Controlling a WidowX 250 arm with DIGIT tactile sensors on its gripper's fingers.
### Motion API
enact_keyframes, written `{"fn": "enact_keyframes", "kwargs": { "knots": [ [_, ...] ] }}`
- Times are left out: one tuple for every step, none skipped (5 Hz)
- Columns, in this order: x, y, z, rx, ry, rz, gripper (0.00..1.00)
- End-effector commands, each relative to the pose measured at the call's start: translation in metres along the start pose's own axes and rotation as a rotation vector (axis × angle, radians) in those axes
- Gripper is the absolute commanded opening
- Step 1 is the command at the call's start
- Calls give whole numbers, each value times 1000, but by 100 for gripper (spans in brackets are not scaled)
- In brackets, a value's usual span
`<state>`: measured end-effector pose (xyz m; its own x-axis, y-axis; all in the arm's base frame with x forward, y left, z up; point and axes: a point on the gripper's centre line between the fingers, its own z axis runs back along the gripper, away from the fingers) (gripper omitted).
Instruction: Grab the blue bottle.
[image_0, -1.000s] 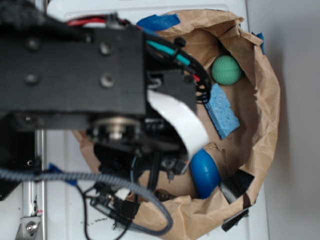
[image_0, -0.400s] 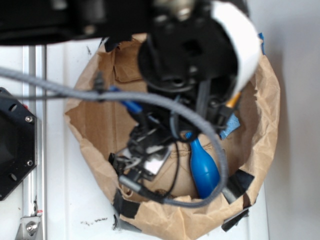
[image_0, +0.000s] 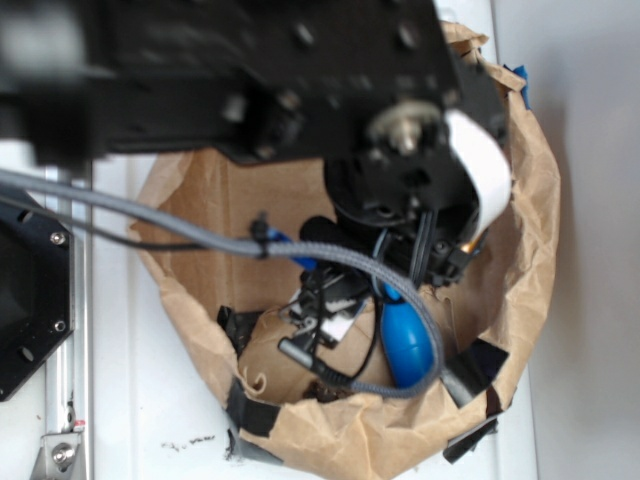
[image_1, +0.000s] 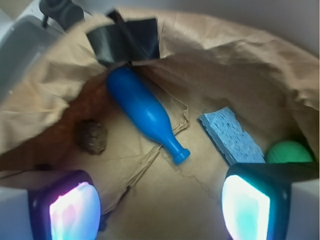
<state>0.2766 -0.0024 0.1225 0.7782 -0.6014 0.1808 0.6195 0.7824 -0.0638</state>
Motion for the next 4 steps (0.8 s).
{"fn": "enact_keyframes", "kwargs": {
  "knots": [
    [-5,6,-25,-37,-26,-90,100],
    [-2,3,-36,-11,-42,-173,100],
    [12,-5,-46,-9,-79,-222,100],
    [34,-13,-61,23,-101,-232,100]
  ]
}}
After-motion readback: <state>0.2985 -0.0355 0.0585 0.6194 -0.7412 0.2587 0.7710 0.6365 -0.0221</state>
